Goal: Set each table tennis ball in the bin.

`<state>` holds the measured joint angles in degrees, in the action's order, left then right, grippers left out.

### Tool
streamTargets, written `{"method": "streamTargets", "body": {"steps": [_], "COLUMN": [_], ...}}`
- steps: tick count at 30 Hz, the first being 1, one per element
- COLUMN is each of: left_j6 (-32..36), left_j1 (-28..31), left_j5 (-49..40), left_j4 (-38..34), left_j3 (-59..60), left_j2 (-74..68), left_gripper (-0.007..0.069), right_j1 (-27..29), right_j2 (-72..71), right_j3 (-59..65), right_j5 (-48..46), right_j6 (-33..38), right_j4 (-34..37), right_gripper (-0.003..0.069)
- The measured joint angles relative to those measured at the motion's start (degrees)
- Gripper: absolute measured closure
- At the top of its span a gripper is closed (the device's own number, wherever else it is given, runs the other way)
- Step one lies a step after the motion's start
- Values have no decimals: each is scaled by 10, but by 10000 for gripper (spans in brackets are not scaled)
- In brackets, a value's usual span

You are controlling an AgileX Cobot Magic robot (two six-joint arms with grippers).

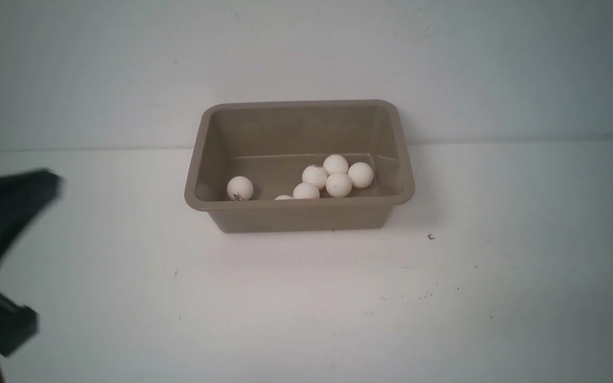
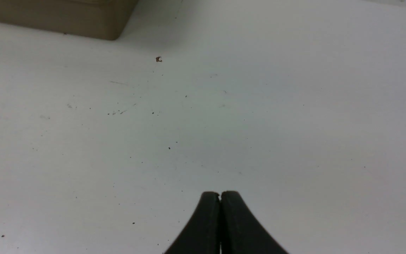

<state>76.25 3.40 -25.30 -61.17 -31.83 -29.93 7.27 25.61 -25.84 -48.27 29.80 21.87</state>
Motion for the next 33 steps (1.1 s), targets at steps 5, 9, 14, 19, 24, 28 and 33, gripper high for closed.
{"method": "streamTargets", "body": {"steps": [5, 9, 14, 19, 24, 28, 33], "left_j6": [-21, -24, -24, -24, -22, -8, 6], "left_j1": [30, 51, 55, 56, 54, 30, 19], "left_j5": [127, 164, 202, 217, 225, 226, 227], "left_j4": [-34, -74, -126, -142, -145, -145, -145], "left_j3": [122, 203, 287, 323, 334, 334, 324], "left_j2": [99, 155, 238, 293, 306, 306, 306], "left_gripper": [629, 629, 629, 629, 629, 629, 629], "right_j1": [0, 0, 0, 0, 0, 0, 0], "right_j2": [0, 0, 0, 0, 0, 0, 0], "right_j3": [0, 0, 0, 0, 0, 0, 0], "right_j5": [-12, -17, -21, -21, -26, -29, -30], "right_j6": [0, 0, 0, 0, 0, 0, 0], "right_j4": [0, 0, 0, 0, 0, 0, 0], "right_gripper": [673, 673, 673, 673, 673, 673, 673]}}
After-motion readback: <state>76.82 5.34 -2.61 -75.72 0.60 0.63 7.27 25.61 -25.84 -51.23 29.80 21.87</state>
